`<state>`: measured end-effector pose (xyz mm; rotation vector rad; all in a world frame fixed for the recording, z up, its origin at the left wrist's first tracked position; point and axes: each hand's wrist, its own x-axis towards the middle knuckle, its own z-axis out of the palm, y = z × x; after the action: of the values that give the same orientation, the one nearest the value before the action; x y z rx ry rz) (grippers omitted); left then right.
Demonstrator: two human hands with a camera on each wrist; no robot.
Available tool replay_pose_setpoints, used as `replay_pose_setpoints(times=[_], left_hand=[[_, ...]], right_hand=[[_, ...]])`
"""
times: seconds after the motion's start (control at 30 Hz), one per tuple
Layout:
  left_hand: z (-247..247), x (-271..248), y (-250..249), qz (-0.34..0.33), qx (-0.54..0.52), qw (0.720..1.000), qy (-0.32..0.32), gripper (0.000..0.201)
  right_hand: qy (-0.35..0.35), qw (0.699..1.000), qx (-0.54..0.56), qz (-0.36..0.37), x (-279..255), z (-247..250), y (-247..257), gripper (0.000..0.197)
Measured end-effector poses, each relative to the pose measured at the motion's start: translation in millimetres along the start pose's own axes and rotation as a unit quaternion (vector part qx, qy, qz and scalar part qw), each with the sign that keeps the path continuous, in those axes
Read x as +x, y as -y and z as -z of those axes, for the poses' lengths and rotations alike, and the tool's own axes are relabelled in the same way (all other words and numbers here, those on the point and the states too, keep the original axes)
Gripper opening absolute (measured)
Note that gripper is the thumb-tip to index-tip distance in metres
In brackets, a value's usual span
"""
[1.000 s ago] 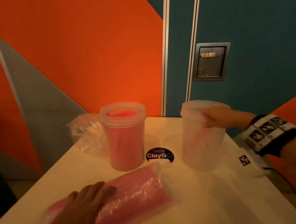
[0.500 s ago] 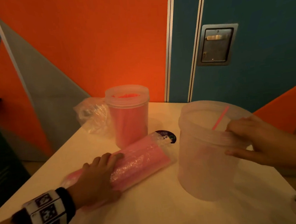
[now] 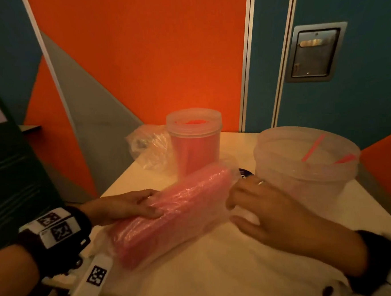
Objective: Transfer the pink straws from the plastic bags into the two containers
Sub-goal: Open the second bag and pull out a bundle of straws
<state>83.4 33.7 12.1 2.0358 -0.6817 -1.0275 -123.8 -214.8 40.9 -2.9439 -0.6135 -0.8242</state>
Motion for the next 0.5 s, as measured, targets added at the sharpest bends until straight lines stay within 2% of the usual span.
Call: replay_pose_setpoints(times=[0.1,0.17,0.23,0.27,0.33,0.37,0.4,0.43,0.5], left_hand=[[10.9,0.0,2.9,0.018,0.16,0.986,-0.051,0.092],[14.9,2.6,7.0,-0.002,0.248,0.961,-0.125,0.117],[16.5,4.0,12.5,-0.05,0.313,0.922,-0.222,0.119],[15.7,3.1,14.1,-0.08,0.352,0.891,-0.274,0.108],[10.2,2.2,17.6,-0.164,0.448,0.8,-0.364,0.062],[3.5,0.4,16.3,-0.22,0.488,0.748,-0.392,0.039],[-5.8,-1.6,14.8,-0.276,0.512,0.711,-0.396,0.023],[-17.2,-3.2,13.9,-0.32,0.53,0.688,-0.379,0.016],[-40.2,-5.6,16.1,-0.368,0.546,0.681,-0.322,0.011]], right_hand=[[0.138,0.99,0.019,0.025,19.9,-41.9,4.6,0.018],[0.224,0.974,0.035,-0.009,31.6,-66.8,6.6,0.027],[0.299,0.952,0.047,-0.04,41.3,-85.6,7.1,0.037],[0.319,0.946,0.051,-0.037,45.1,-94.3,7.1,0.042],[0.35,0.935,0.051,-0.017,49.8,-110.9,6.3,0.052],[0.367,0.929,0.043,-0.008,51.3,-118.0,6.3,0.055],[0.377,0.925,0.036,-0.002,52.3,-123.3,6.6,0.055],[0.38,0.924,0.031,0.0,52.9,-127.9,7.2,0.053],[0.357,0.933,0.038,0.002,52.9,-137.0,7.9,0.044]])
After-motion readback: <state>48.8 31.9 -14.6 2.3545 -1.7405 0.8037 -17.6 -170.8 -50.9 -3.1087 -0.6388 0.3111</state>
